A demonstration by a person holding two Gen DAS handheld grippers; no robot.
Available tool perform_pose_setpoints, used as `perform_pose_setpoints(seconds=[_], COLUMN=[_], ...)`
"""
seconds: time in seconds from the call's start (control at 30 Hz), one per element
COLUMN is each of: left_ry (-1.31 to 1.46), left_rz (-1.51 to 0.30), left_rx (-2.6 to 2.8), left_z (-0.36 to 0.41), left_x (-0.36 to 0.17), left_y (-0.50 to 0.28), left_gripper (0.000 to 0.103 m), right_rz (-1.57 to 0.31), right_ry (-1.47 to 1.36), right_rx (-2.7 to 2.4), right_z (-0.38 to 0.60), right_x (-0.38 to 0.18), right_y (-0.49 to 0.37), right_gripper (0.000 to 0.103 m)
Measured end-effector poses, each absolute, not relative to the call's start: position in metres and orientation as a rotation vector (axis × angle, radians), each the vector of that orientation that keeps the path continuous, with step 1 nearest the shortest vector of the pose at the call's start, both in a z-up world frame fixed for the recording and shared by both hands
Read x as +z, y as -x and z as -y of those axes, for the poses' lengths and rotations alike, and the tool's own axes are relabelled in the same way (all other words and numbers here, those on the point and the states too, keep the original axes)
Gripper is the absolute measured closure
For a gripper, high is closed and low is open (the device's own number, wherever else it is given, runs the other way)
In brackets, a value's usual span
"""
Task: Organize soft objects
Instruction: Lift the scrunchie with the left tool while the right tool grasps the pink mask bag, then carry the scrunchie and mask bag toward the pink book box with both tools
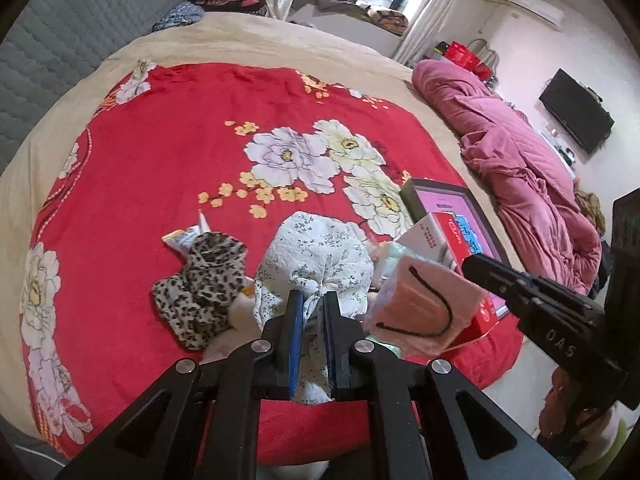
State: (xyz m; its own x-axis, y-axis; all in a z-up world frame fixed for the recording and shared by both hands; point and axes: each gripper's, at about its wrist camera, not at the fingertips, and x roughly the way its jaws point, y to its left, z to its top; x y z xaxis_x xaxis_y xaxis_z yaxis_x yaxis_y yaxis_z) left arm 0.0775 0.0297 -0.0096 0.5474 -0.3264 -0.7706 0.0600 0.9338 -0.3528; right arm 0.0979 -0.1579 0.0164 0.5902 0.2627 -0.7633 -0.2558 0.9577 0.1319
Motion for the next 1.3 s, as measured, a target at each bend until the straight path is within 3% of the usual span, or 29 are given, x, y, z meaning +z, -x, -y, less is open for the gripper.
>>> perform_pose_setpoints(seconds=[0.43,0.47,0.53,0.6,0.63,1.17,1.23,1.3], left_ry=[0.265,0.264,0.261,0.256,0.254,0.259,0.264,0.263], left_rz=[-0.992,-0.993,-0.996,-0.997,-0.998,-1.012,-1.011,-1.012], left_rx=[-0.28,-0.282,-0.289,-0.292,-0.296,-0.326,-0.328,-0.328], left_z=[-0.007,-0.006,-0.004,-0.002,-0.001,0.005,0.005,0.005], left_x=[-0.013,-0.013,-0.014,-0.014,-0.015,-0.021,-0.022,-0.023], left_y=[-0.073,-0.073,-0.073,-0.073,-0.073,-0.08,-0.081,-0.083], left_gripper=[0.093,0.093,0.093,0.093,0.093,0.093,0.093,0.093], right_rz=[-0.969,-0.972,-0.969,-0.975,-0.971,-1.078,-1.092,-1.091], right_ry=[0.063,0.063,0.034,-0.007,-0.028,-0.049,-0.055,-0.044], right_rx=[0.257,0.246,0.23,0.246,0.243,0.233,0.242,0.24], right_z=[0.184,0.185,0.191,0.197,0.201,0.196,0.193,0.189], right_x=[-0.025,-0.026,-0.025,-0.026,-0.025,-0.059,-0.063,-0.066], right_y=[-0.086,-0.086,-0.086,-0.088,-0.088,-0.125,-0.126,-0.126], right_gripper=[0.096,0.093,0.076,0.046,0.045,0.045,0.056,0.076])
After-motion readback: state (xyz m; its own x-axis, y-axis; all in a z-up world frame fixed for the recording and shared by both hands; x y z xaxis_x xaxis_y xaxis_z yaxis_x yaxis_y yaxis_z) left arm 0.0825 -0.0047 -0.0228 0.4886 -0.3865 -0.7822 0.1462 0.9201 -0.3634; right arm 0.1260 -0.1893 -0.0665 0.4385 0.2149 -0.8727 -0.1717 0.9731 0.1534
